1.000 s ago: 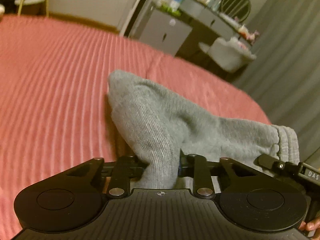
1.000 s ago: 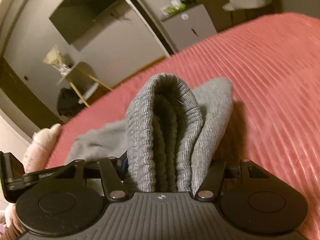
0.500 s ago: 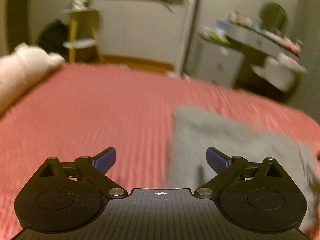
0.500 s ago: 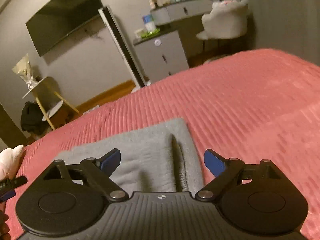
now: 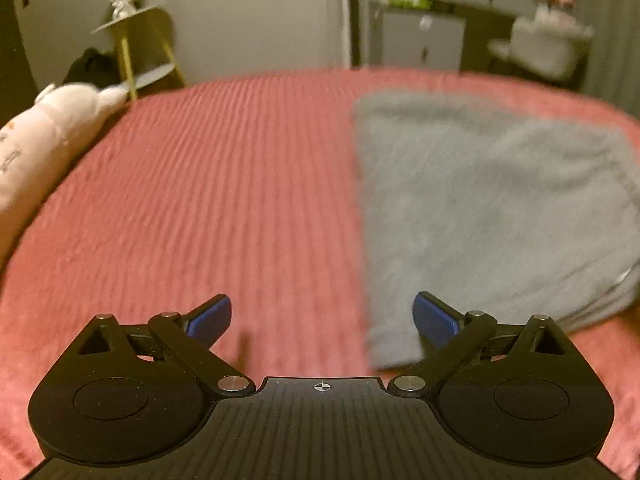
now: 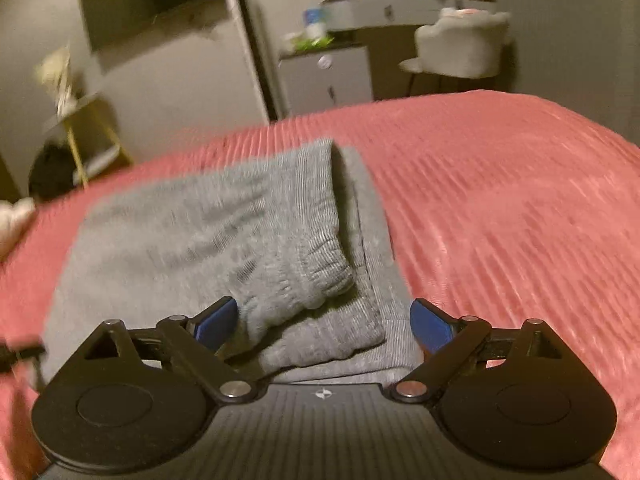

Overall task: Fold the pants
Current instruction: 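Fold the pants over and open both grippers to release them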

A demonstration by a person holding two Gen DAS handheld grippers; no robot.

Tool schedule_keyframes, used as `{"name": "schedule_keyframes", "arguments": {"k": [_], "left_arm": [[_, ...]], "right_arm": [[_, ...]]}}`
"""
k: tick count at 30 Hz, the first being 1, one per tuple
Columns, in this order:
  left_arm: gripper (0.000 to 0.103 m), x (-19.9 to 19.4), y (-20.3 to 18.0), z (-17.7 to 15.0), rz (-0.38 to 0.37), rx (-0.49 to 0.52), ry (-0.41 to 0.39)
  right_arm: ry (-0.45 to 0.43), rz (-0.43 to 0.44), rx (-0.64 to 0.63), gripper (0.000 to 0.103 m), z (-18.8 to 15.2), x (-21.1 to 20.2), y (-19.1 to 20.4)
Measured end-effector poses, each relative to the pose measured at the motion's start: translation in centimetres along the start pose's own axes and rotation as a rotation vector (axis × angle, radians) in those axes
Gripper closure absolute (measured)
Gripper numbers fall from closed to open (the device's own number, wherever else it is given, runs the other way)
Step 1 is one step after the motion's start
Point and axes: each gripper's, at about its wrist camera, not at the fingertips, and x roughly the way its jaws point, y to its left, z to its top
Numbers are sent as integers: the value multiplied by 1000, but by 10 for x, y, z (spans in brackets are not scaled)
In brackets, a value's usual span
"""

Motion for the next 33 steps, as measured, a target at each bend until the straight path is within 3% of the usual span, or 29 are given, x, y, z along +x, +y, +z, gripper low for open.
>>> {"name": "schedule_keyframes", "arguments": {"k": [3,5,8,12,15,18,20,23,26,30,33], "left_arm": [[4,6,13,0,-75,-110,66],[5,0,12,-2,-59,-131,49],[6,-19,-2,-8,-32,-141,-11],[7,-34,-24,-4,-70,-158,-123],[6,-23,-37,2,-121,-142,-84],[5,0,-45,-3,-120,-128,-17],[2,6,-41,-10,-125,-127,-3],[1,6,-37,-13,-119,-108,14],[1,5,-44,-17,-84,-68,-5],[0,0,-52,-23,-48,-64,-19],[0,1,-55,-23,-41,-61,-13]], "right_arm": [[-3,52,111,13,-3,-6,-9],[16,100,140,18,-4,-4,-9],[-8,128,86,42,-4,-16,6],[-77,168,37,49,1,-34,23],[-110,197,-31,55,4,-34,39],[-59,221,-42,72,2,-15,49],[26,233,-42,75,-4,6,48],[80,165,-57,103,-17,18,39],[100,140,11,103,-12,15,24],[107,42,-74,103,-18,10,34],[138,23,-121,93,-24,6,43]]}}
